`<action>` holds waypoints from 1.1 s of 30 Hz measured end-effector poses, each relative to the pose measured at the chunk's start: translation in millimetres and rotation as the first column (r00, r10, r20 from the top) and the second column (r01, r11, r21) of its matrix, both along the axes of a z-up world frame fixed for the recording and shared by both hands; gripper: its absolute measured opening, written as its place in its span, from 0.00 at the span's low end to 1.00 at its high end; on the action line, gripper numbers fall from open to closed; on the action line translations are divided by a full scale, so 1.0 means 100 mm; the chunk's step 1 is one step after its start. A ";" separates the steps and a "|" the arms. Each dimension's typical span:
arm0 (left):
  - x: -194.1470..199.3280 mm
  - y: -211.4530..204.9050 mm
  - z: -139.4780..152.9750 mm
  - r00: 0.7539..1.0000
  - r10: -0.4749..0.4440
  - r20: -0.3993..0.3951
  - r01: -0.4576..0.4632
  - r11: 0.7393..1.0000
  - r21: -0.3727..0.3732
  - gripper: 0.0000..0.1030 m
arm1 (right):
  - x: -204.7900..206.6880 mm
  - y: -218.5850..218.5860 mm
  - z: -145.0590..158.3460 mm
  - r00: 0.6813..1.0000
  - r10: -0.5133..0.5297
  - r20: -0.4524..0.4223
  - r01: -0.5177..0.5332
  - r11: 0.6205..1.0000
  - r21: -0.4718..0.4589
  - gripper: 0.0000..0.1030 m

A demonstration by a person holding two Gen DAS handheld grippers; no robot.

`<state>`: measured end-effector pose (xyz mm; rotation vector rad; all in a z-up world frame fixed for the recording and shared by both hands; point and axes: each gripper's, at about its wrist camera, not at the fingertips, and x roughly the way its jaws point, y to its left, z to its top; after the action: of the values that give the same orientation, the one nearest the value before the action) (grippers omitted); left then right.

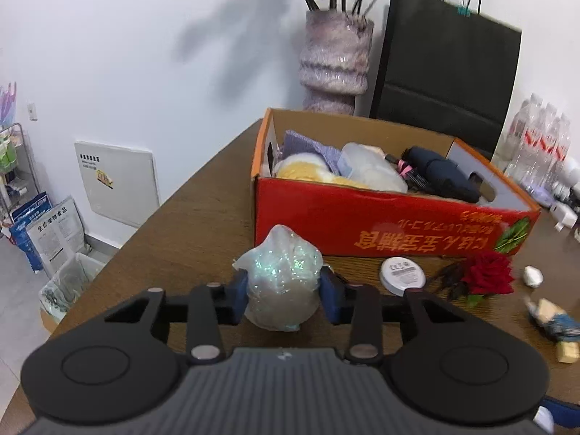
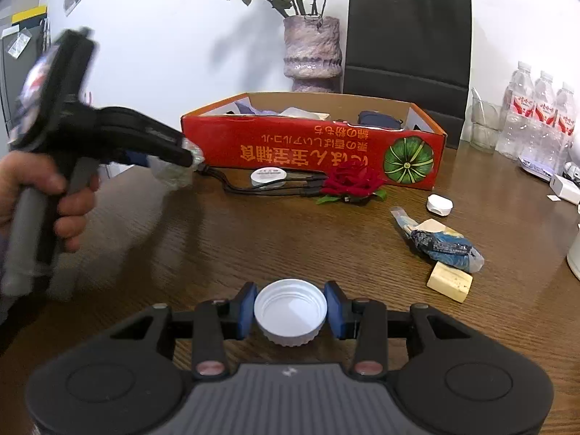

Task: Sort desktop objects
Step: 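Grasp the clear plastic ball with the left tool while the right tool grasps the white bottle cap, then drop the clear ball with the left tool while the right tool drops the bottle cap into box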

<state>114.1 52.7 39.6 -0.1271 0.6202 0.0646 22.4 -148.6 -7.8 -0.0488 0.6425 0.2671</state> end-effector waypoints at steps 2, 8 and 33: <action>-0.20 0.00 0.05 1.000 0.010 0.017 -0.010 1.000 -0.021 0.39 | 0.00 -0.01 0.00 1.000 -0.010 0.004 0.010 1.000 0.006 0.38; -0.81 -0.01 0.10 1.000 -0.007 0.023 0.008 0.998 -0.061 0.39 | -0.05 -0.02 0.01 0.999 -0.030 0.019 0.029 0.999 0.014 0.38; -0.87 -0.16 1.07 0.958 -0.108 0.264 0.096 0.994 0.059 0.40 | 0.02 -0.33 1.40 0.926 -0.034 0.377 0.005 0.997 0.079 0.38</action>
<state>27.3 36.9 146.4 -0.0581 0.3544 -0.0382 24.1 -181.8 132.2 -0.0193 0.2469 0.2541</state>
